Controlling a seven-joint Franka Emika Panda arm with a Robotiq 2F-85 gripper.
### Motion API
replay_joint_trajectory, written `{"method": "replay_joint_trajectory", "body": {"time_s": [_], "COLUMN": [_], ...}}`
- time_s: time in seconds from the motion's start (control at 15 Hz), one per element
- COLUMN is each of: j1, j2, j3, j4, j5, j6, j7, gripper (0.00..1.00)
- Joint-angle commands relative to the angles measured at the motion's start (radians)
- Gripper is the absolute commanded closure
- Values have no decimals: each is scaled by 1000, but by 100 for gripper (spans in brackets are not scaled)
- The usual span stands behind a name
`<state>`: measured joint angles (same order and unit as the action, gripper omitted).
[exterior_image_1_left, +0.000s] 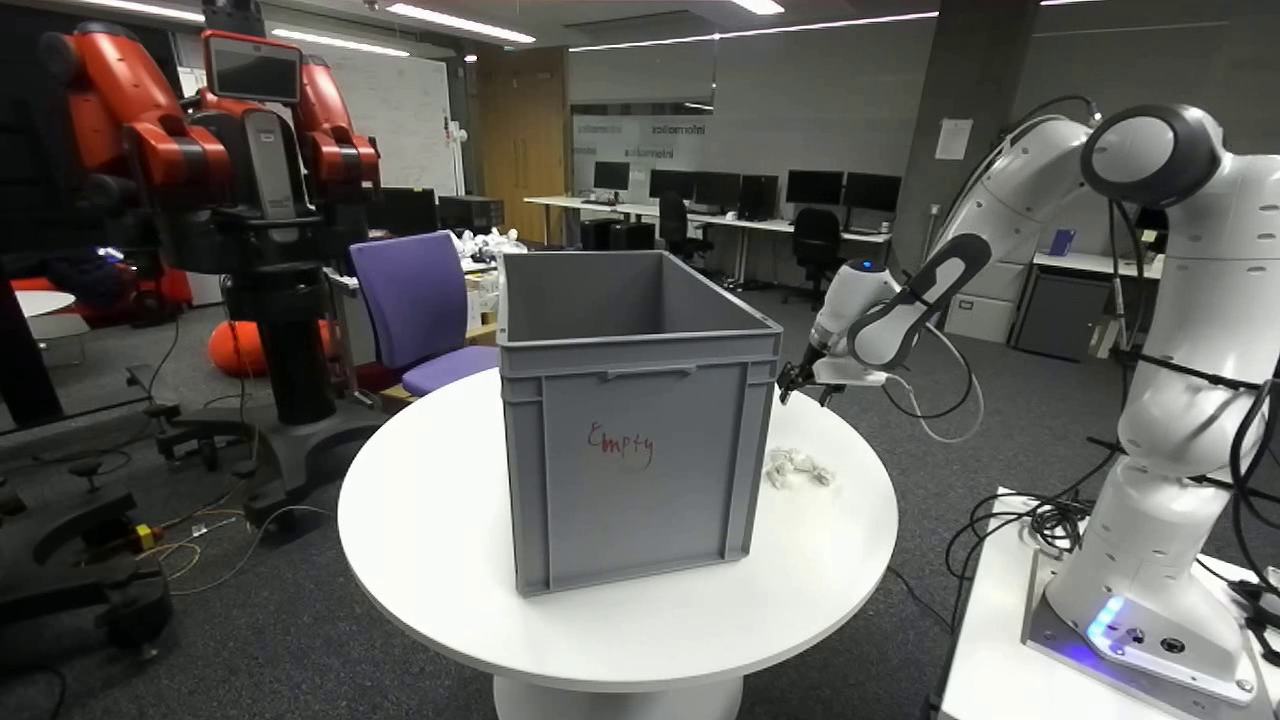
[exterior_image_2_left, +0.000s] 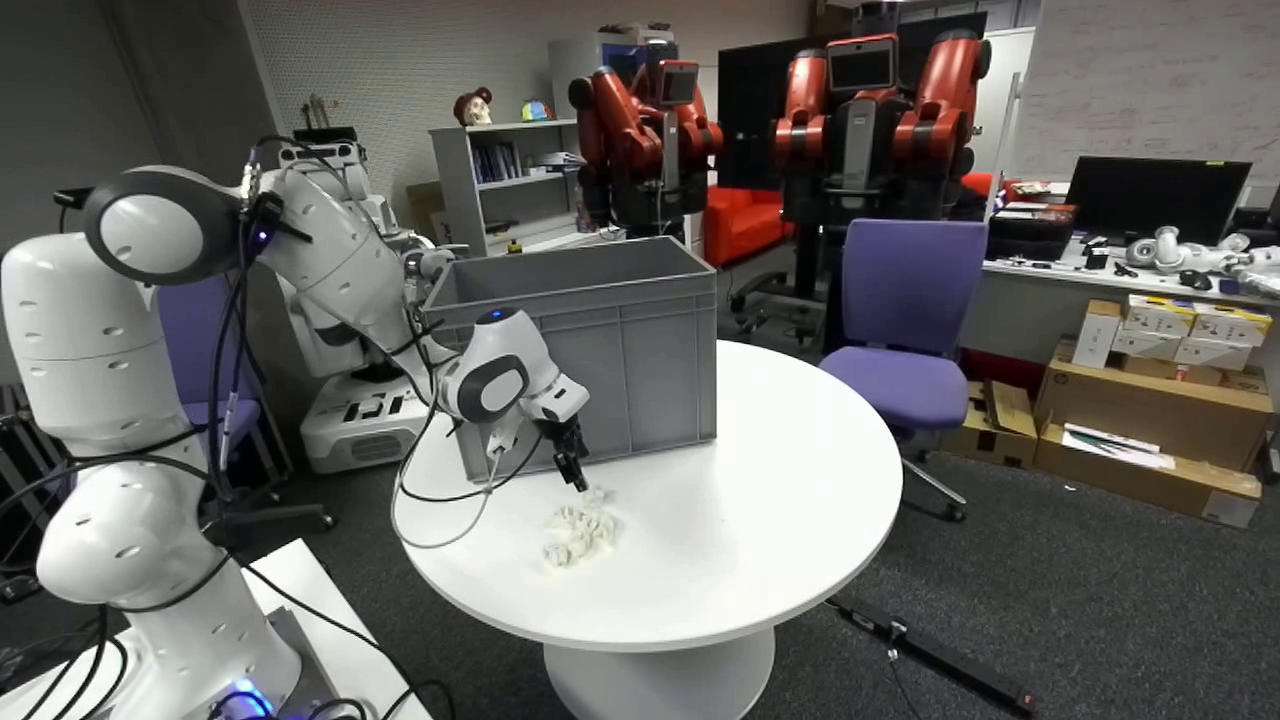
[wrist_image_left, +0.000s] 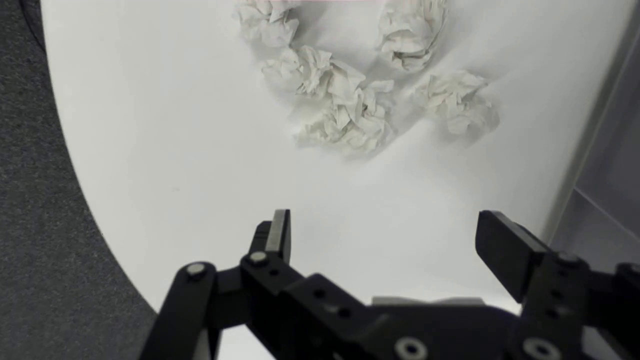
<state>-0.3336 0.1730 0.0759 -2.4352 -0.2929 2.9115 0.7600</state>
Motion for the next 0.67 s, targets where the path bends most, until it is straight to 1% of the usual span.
{"method": "replay_joint_trajectory", "body": {"time_s": [0.0, 0.07, 0.13, 0.27, 0.4, 0.6], "j1": [-110, -134, -30, -10, 35, 99], "j2": [103, 125, 140, 171, 201, 243], "j3": [123, 148, 57, 29, -30, -100], "j4": [79, 101, 122, 164, 199, 236], "j5": [230, 272, 400, 476, 497, 484], "j6": [-11, -27, -38, -65, -86, -105], "j7": [-256, -305, -412, -487, -506, -489], "gripper": [0, 0, 0, 0, 0, 0]}}
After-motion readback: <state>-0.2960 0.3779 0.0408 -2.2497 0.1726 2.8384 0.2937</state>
